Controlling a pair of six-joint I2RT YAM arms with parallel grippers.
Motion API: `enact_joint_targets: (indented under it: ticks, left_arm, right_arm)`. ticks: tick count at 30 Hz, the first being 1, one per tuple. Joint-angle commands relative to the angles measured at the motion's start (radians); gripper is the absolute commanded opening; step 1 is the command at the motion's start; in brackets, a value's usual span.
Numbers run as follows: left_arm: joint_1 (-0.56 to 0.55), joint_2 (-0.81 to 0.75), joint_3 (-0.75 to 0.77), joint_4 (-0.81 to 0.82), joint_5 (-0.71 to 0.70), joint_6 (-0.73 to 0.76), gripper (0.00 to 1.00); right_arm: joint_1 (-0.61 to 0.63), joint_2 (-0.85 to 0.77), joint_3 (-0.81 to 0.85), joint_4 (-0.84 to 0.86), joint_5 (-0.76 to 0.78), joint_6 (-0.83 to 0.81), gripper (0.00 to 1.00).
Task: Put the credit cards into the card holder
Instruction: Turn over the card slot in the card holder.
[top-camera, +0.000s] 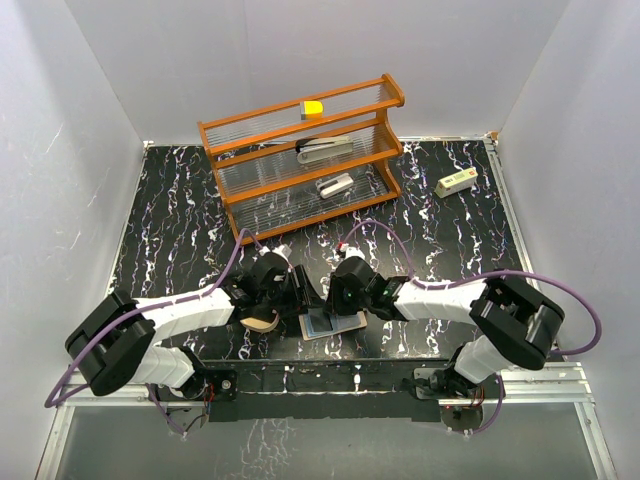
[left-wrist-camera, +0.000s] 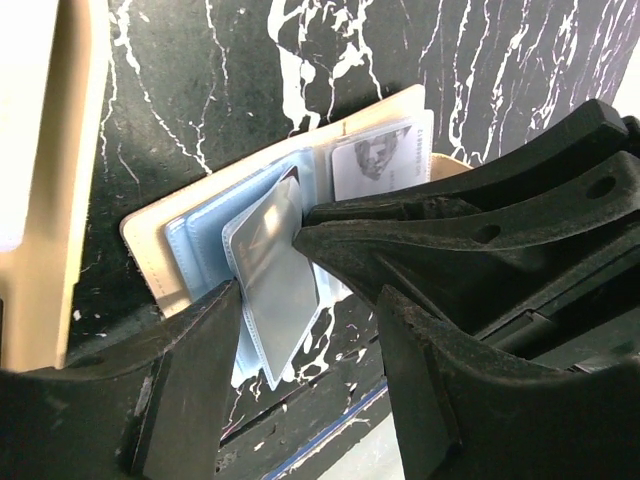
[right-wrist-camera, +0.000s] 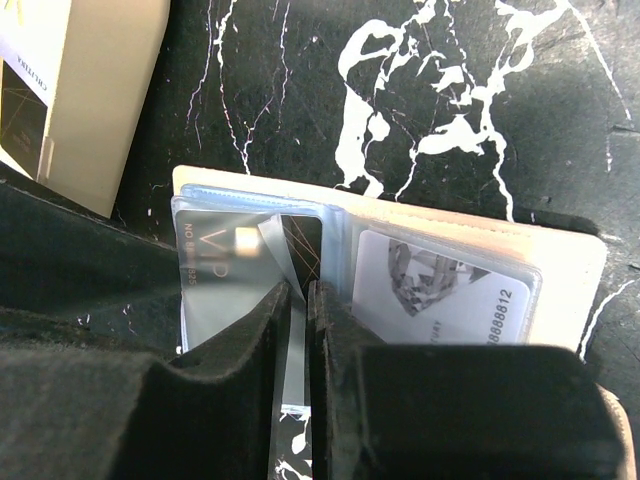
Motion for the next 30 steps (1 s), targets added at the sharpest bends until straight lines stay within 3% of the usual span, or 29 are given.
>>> enact_joint_targets:
  ticks: [1, 19, 30]
  left_arm:
    - [-0.012, -0.034, 0.051, 0.048, 0.027, -0.002, 0.54]
    - [-0.029, 0.011, 0.052, 0.181, 0.067, -0.045, 0.54]
    - [-0.044, 0.078, 0.094, 0.218, 0.075, -0.039, 0.54]
  right_arm:
    - [0.008, -0.018, -0.027, 0.009, -0.028, 0.016, 0.14]
    - [0.008, -0.156, -0.088, 0.026, 0.117, -0.006, 0.16]
    - [0.008, -0.324, -0.046, -0.197, 0.303, -0.052, 0.23]
